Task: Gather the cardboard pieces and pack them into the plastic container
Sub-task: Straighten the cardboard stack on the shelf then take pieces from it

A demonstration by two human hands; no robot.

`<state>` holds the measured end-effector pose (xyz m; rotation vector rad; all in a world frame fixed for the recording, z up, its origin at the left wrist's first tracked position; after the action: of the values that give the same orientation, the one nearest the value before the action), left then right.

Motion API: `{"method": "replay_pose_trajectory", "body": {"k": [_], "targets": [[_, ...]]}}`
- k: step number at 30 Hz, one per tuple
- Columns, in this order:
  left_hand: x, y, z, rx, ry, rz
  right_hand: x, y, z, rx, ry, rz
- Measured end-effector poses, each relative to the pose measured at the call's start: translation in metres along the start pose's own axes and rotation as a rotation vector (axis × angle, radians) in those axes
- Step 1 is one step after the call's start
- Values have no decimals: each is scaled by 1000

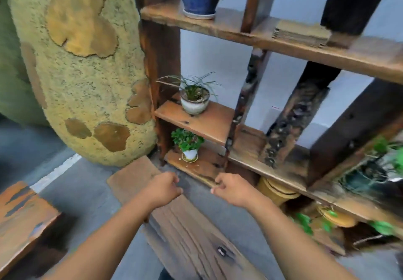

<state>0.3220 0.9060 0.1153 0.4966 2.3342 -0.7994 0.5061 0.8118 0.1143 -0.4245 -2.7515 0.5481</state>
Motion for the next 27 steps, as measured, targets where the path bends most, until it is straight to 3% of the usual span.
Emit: {"method": "replay_pose_trajectory", "body": {"k": [9,18,27], "targets": [[-114,104,22,205,29,264,-82,0,-55,-122,92,339],[-252,162,-28,160,105,567,-121,11,-181,-359,100,447],[-379,173,-85,78,134,759,-136,12,-303,-548,29,494]]}}
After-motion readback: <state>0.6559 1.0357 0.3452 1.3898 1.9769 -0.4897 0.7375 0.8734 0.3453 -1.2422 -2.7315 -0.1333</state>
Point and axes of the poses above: each hand's wrist, its own y-axis towards the middle knuckle, its own z-axis out of the palm, x = y × z, the point moved 5 cm from there along y, towards the middle knuckle, and after that the axes turned 15 degrees about -y, right-handed, at the moved point
